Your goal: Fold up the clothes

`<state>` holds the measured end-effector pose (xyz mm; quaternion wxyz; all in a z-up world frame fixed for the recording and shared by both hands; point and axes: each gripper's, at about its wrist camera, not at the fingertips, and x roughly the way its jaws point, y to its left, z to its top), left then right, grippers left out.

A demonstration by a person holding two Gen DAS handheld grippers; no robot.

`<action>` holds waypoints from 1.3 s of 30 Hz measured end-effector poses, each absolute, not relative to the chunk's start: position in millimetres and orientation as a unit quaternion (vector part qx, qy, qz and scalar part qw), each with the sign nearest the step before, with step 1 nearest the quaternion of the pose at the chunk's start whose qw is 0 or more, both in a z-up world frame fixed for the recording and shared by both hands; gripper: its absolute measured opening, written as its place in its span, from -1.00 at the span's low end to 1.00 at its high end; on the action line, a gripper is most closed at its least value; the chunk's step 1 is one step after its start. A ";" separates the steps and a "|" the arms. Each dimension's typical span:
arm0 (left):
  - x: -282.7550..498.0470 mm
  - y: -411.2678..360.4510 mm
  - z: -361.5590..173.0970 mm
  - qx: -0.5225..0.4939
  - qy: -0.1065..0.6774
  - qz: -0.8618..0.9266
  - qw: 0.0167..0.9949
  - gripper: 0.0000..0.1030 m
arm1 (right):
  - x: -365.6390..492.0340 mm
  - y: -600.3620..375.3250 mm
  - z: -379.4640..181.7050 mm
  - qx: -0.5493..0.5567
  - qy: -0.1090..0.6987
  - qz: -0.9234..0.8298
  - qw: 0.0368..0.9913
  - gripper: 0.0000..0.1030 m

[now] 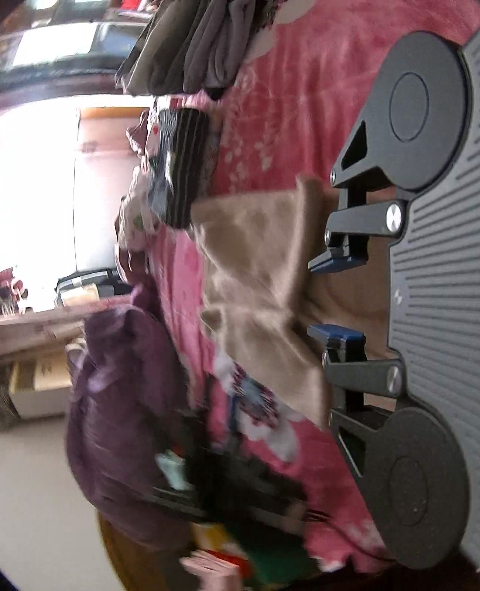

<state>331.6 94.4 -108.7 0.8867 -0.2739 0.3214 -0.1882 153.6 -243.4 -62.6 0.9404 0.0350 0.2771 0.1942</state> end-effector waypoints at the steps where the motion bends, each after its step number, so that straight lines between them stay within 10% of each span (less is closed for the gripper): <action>1: 332.2 94.5 -112.1 -0.279 0.327 -0.188 0.883 0.42 | 161.5 -249.8 -59.4 0.039 0.276 0.193 0.941 -0.32; 14: 376.2 91.0 -136.8 -0.312 0.355 -0.221 0.853 0.41 | 328.3 -302.6 -106.1 0.157 0.348 0.213 0.900 0.12; 29: 431.2 78.1 -138.3 -0.251 0.377 -0.276 0.848 0.32 | 456.8 -291.3 -142.1 0.189 0.395 0.338 0.833 0.16; 35: 428.6 71.0 -131.0 -0.235 0.366 -0.280 0.856 -0.50 | 450.2 -290.7 -133.6 0.174 0.372 0.364 0.836 -0.43; 39: 412.7 69.1 -112.3 -0.246 0.335 -0.287 0.863 -0.55 | 432.8 -302.6 -114.3 0.174 0.337 0.373 0.847 -0.63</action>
